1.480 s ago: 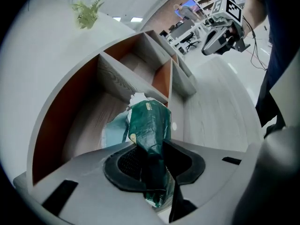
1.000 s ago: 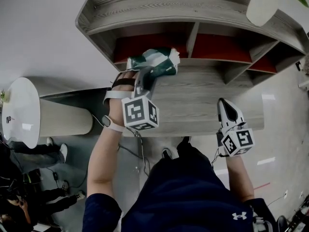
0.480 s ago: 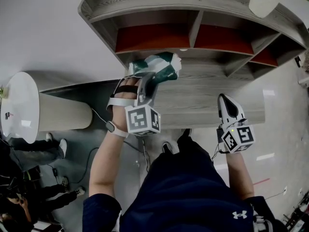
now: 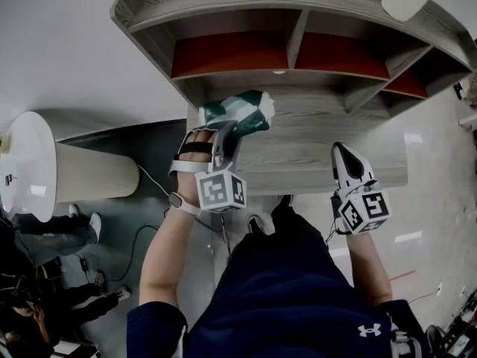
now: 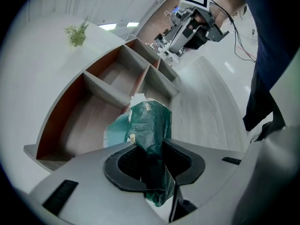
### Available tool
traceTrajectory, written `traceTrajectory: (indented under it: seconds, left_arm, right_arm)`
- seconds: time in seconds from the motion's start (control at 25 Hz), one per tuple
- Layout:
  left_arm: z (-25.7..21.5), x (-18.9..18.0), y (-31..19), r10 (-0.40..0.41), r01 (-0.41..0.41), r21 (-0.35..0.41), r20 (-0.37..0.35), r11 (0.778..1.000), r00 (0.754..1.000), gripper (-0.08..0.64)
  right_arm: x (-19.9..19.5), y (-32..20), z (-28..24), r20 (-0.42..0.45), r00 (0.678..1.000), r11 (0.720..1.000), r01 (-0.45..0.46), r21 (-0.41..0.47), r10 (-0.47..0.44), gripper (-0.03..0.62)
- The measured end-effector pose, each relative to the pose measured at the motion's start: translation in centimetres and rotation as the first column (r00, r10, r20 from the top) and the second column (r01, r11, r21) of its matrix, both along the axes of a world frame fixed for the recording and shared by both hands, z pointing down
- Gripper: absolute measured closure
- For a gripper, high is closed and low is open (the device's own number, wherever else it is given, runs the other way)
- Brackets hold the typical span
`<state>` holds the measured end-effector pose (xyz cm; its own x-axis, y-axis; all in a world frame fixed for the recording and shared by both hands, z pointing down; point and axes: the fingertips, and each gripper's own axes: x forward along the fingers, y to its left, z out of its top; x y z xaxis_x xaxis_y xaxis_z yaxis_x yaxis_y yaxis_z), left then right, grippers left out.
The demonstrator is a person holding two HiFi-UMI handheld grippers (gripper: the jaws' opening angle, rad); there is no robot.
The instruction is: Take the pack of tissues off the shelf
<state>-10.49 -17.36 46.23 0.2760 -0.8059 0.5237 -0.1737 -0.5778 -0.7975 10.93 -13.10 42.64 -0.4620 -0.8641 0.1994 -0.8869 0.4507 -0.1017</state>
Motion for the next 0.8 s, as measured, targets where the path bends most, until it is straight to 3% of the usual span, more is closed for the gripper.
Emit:
traceTrajectory:
  seconds: [0.56, 0.8]
  left_arm:
    - [5.5, 0.7, -2.6, -0.004, 0.004, 0.020, 0.038, 1.000, 0.999, 0.442]
    - [9.2, 1.6, -3.2, 0.008, -0.006, -0.048, 0.040, 0.999, 0.999, 0.440]
  right_arm:
    - [2.0, -1.2, 1.3, -0.009, 1.000, 0.999, -0.013, -0.036, 0.012, 0.589]
    - [2.4, -2.0, 2.2, -0.008, 1.000, 0.998, -0.010, -0.056, 0.010, 0.589]
